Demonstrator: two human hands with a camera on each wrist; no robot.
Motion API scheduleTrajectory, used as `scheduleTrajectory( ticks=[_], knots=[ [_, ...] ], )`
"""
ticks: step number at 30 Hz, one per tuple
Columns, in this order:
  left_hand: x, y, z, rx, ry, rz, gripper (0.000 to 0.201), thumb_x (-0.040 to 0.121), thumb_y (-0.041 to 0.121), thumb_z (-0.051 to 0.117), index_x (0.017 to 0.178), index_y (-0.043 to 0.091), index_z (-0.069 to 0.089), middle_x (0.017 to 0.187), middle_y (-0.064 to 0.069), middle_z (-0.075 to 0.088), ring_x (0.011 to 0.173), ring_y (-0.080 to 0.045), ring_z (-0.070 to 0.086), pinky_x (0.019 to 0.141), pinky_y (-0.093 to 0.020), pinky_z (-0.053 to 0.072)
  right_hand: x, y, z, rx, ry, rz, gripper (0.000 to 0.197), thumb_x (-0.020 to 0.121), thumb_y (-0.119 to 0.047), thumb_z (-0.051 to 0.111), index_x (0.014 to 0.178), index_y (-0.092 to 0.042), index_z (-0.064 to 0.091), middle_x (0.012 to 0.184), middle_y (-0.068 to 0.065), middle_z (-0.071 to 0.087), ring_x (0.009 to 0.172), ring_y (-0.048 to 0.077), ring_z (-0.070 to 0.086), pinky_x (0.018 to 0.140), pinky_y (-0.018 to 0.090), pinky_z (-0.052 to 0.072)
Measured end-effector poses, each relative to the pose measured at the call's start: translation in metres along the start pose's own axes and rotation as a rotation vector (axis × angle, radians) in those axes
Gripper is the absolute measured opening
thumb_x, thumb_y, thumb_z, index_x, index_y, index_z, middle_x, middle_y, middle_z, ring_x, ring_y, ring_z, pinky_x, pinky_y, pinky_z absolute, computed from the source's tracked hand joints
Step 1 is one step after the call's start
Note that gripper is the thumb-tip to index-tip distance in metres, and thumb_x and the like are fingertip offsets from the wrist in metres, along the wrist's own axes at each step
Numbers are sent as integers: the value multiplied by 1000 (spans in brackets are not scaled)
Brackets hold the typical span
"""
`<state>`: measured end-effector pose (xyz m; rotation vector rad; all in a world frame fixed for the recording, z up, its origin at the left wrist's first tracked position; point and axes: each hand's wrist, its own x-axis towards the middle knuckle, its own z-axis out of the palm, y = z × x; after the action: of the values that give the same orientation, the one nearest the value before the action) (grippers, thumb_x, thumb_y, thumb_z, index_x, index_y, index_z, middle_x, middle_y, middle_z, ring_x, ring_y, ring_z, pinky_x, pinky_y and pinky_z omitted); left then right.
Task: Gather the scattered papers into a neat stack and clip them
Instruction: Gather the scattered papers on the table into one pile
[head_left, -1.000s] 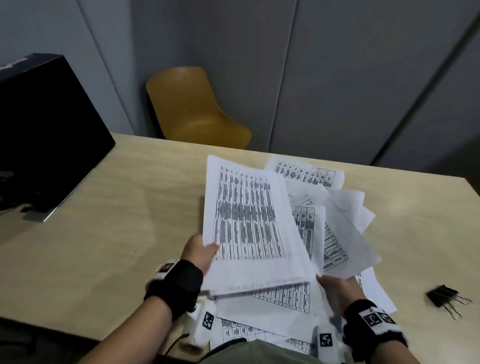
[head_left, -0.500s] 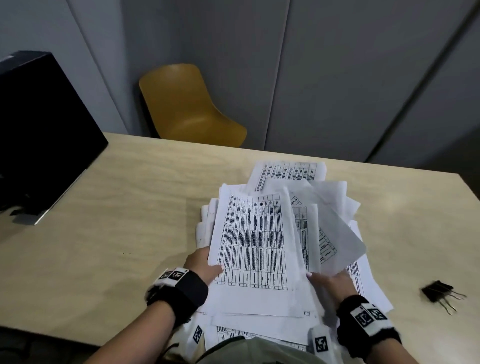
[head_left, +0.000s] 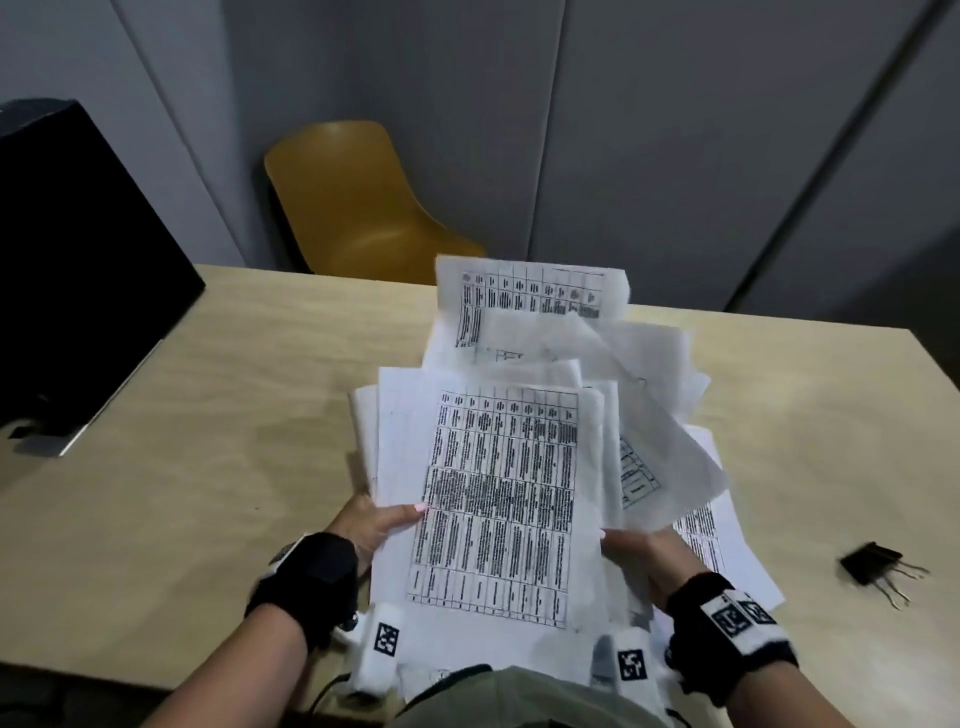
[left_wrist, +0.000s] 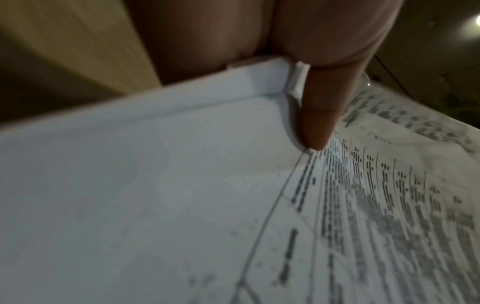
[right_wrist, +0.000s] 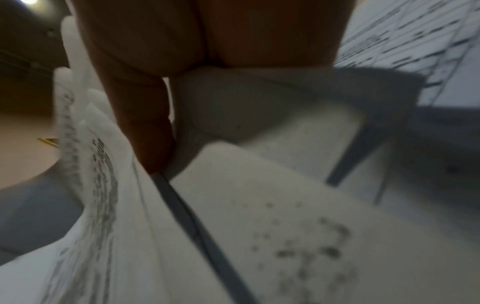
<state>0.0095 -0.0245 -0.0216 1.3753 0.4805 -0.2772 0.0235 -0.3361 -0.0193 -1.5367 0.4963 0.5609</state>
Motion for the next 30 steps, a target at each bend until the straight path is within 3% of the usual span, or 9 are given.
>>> scheduleTrajectory(
  ticks=[3, 7, 11, 15, 18, 21, 24, 27, 30],
  knots=[
    [0, 4, -5, 9, 13, -2, 37, 54, 9, 73, 90, 14, 64, 77, 8, 75, 83, -12, 69, 93, -30, 44, -5, -8, 8, -22, -3, -33, 16, 66, -3, 70, 78, 5, 65, 72, 22, 68, 63, 30, 65, 72, 44, 56],
    [5, -6, -10, 63, 51, -94, 50, 60, -6, 75, 107, 1, 59, 84, -4, 73, 101, -28, 60, 107, -45, 36, -13, -15, 24, -11, -65, -6, 10, 75, 2, 61, 69, -1, 53, 40, 2, 59, 33, 11, 55, 37, 16, 43],
    [4, -17, -16, 56, 196, -86, 53, 73, -11, 64, 123, -8, 49, 116, -24, 61, 108, -32, 57, 108, -47, 35, 7, -7, 25, 11, -46, -61, 64, 51, -21, 77, 103, 7, 53, 66, 4, 71, 60, 19, 67, 63, 30, 54],
    [5, -29, -33, -21, 277, -102, 53, 65, 8, 77, 112, -4, 56, 118, -21, 62, 116, -38, 55, 108, -57, 30, 10, -10, 9, -124, 40, -216, 22, 83, -3, 63, 99, -17, 56, 102, 15, 67, 77, 14, 67, 67, 25, 51],
    [-2, -32, -39, -49, 314, -94, 13, 76, -2, 65, 88, 1, 61, 114, -19, 61, 112, -34, 55, 110, -51, 29, 15, -11, -22, -332, 432, -258, 35, 82, -9, 66, 115, -14, 56, 117, 19, 62, 93, 26, 60, 79, 30, 50],
    [-3, -37, -44, -79, 333, -65, 12, 77, -6, 61, 82, 4, 62, 116, -19, 59, 110, -31, 55, 111, -49, 30, 13, -14, -48, -654, 758, -26, 76, 73, -35, 74, 137, -18, 36, 136, 23, 41, 124, 39, 39, 102, 48, 35],
    [2, -46, -48, -134, 334, -83, 19, 69, 1, 68, 87, 3, 65, 120, -24, 60, 115, -38, 55, 108, -55, 33, 7, -11, -50, -744, 695, 32, 102, 66, -42, 78, 145, -20, 17, 141, 23, 32, 129, 40, 30, 106, 50, 29],
    [4, -47, -49, -137, 332, -96, 16, 70, 2, 68, 86, 4, 65, 119, -23, 61, 115, -37, 55, 108, -55, 32, 7, -3, -34, -747, 561, -58, 108, 68, -27, 80, 147, -23, 6, 141, 21, 32, 127, 40, 37, 103, 47, 36],
    [7, -52, -52, -154, 337, -109, 31, 60, 12, 75, 88, 3, 66, 119, -21, 62, 116, -37, 54, 109, -55, 30, 10, 1, -18, -595, 496, -122, 98, 74, -11, 73, 146, -27, 7, 130, 21, 52, 101, 34, 58, 84, 36, 46]
  ],
)
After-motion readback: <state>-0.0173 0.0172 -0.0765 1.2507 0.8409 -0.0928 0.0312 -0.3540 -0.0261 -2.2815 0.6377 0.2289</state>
